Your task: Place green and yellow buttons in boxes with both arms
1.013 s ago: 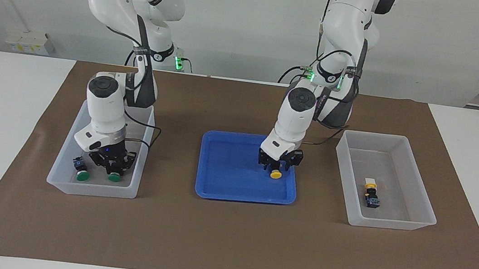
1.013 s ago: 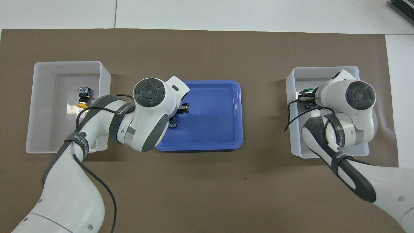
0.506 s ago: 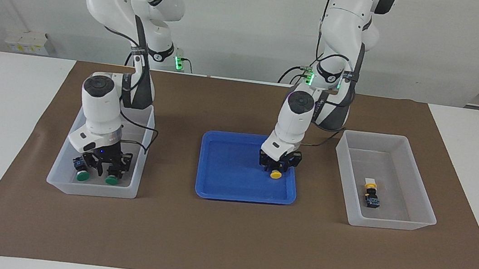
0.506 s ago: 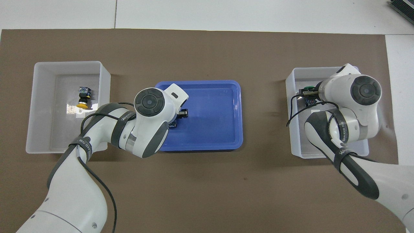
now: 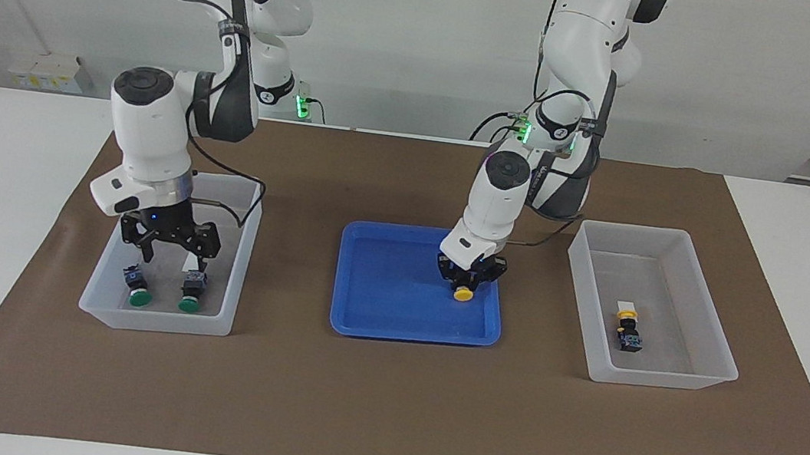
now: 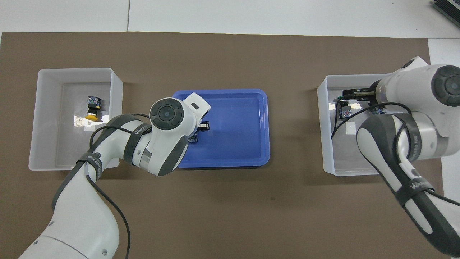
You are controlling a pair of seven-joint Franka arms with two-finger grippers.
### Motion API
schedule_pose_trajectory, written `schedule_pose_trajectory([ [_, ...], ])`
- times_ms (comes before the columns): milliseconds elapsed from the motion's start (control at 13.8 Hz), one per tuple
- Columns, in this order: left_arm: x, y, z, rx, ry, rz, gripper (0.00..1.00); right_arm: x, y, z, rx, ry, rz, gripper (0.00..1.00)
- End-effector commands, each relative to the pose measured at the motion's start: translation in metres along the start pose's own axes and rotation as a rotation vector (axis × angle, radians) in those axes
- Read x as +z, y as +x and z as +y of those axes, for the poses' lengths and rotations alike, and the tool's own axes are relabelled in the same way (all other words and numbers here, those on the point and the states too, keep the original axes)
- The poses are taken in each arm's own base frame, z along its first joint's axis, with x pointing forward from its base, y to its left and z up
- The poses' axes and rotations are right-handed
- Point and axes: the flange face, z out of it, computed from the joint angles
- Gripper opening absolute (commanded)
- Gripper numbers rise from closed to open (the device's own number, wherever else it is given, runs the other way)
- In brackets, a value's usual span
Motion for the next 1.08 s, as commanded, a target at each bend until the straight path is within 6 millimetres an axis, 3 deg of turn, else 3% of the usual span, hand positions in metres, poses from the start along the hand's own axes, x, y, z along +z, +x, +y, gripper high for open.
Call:
schedule_pose_trajectory([
  [0,-0.015,0.004,-0.003,-0.011,-0.007,0.009,0.00,-0.053,-0.010,0.002,0.040,0.052,-0.031,1.00],
  [217,-0.048,0.030,-0.010,-0.037,-0.001,0.001,0.00,-0.106,-0.011,0.009,0.046,0.053,-0.092,1.00],
  [362,-0.074,0.055,-0.033,-0.082,-0.003,0.012,0.00,-0.137,-0.013,0.010,0.053,0.064,-0.108,1.00],
  [506,-0.107,0.085,-0.075,-0.137,0.001,0.015,0.00,-0.157,-0.012,0.011,0.057,0.076,-0.135,1.00],
  [651,-0.127,0.105,-0.124,-0.134,0.009,0.003,0.00,-0.163,-0.014,0.011,0.055,0.073,-0.158,1.00],
  [1013,-0.146,0.130,-0.258,-0.046,0.019,-0.027,0.00,-0.165,-0.025,0.004,0.039,0.070,-0.202,1.00],
])
